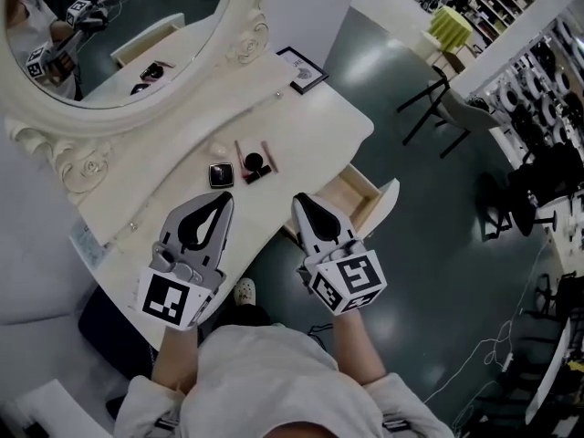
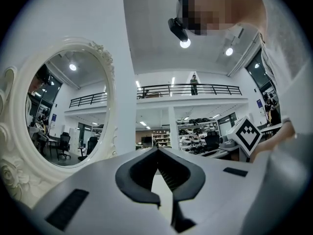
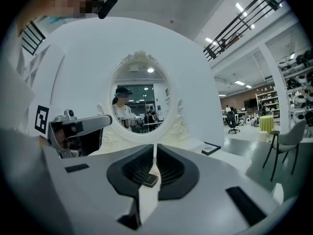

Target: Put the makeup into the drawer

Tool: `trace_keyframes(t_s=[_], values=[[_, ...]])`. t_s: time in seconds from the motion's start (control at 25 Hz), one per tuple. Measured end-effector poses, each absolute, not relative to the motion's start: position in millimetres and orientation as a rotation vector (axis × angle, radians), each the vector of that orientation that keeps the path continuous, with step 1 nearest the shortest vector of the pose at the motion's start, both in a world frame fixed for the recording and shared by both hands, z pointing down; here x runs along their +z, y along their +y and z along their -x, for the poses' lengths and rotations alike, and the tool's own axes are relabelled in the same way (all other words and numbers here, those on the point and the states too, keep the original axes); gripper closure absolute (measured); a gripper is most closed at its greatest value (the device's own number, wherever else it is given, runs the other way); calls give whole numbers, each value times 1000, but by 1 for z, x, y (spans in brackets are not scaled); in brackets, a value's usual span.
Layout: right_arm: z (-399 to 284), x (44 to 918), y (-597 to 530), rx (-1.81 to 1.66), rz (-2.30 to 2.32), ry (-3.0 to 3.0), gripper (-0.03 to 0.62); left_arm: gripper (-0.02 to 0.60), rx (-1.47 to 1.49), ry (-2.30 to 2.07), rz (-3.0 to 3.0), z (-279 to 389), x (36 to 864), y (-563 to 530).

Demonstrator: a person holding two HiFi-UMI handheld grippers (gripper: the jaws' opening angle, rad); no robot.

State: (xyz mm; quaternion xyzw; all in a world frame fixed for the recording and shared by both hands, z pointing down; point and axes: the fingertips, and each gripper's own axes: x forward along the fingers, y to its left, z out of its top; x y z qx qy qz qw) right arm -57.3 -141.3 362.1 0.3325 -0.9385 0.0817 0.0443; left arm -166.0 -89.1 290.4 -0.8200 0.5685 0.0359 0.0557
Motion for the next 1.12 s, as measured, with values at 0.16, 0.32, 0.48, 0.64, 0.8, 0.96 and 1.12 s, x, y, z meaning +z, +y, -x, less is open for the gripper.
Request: trace_keyframes(t_s=[0.16,0.32,0.48,0.64,0.8,0.96,1.12], values=[[76,383,-150,288,-993,-2827,566,569,118,1729,2500,180,301,-95],[93,403,-154,322,-964,-2781,566,569,-27,1745,2585,192,330,-96],[106,421,-157,348,-941,-2740,566,569,-19,1744,2598,201,337,-101],[115,440,-165,364,-933,-2699,566,568,-13,1739,2620,208,348,-108],[118,455,-172,399,-942,-2660,566,569,23,1730,2650,212,352,-111],[121,472,-177,428,-938,-2618,565,569,14,1717,2668,213,356,-113],[127,490,-183,456,-922,-2586,563,569,-8,1711,2680,215,364,-118]])
